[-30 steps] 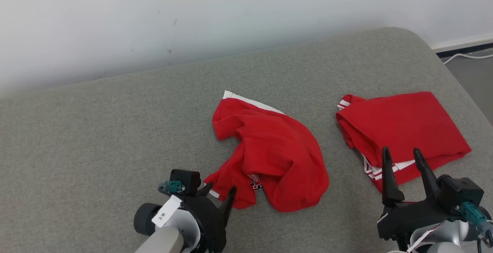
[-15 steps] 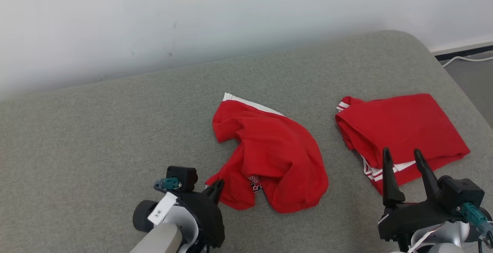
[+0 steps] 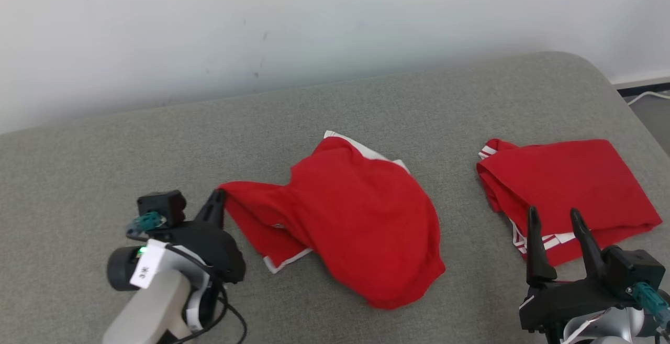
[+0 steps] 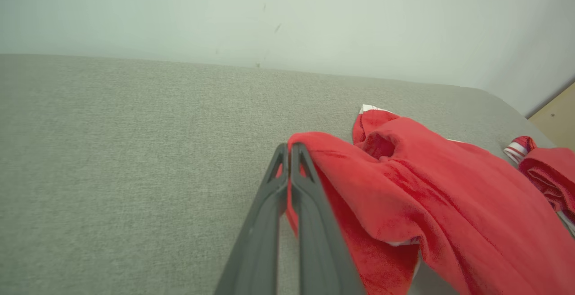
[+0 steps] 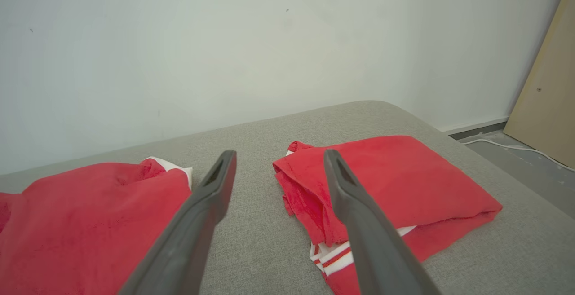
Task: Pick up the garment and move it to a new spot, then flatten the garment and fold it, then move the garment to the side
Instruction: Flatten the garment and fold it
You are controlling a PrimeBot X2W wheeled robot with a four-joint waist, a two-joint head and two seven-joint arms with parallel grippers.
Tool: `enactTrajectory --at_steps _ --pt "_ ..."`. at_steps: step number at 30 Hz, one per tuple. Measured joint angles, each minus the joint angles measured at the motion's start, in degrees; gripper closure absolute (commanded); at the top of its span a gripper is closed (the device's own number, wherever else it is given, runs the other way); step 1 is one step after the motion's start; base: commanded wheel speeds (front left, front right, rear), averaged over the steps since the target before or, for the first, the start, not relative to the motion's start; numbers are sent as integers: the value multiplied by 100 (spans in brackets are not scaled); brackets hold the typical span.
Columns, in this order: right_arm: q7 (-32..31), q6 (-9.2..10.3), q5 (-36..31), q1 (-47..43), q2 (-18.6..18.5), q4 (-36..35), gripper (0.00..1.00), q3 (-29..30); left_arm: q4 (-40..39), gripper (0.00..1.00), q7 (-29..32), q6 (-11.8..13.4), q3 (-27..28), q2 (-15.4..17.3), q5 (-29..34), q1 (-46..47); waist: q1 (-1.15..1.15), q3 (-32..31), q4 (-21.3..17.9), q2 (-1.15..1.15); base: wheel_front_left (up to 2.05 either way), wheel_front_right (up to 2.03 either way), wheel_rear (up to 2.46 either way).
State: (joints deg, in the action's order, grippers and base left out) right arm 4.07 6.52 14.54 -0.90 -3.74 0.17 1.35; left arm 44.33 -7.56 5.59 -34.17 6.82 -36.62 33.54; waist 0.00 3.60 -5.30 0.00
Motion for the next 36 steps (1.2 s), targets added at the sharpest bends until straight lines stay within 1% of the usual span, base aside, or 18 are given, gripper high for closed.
enactTrajectory --at_steps 3,4,7,17,21,26,36 --pt "0 0 0 1 -1 0 0 -22 -7 100 -65 26 77 170 16 -1 0 -27 55 0 0 0 0" --pt "-1 0 0 1 2 0 0 -51 -8 100 -113 46 154 327 36 -2 0 -43 76 0 0 0 0" --pt "-1 0 0 -1 1 0 0 -57 -5 100 -188 83 272 560 46 -2 0 -56 102 0 0 0 0" --pt "-1 0 0 -1 0 5 0 -81 225 100 -261 146 587 891 134 -73 0 -96 167 0 0 0 0" --pt "-1 0 0 -4 -2 8 0 -85 344 100 -254 146 665 922 199 -372 0 -122 188 0 0 0 0" --pt "2 2 0 -137 -8 1 0 -27 542 100 -212 147 816 756 270 -919 0 -169 240 0 0 0 0" --pt "3 3 -1 -254 -23 -23 0 3 619 100 -144 146 1011 622 427 -1351 0 -241 483 0 0 0 0"
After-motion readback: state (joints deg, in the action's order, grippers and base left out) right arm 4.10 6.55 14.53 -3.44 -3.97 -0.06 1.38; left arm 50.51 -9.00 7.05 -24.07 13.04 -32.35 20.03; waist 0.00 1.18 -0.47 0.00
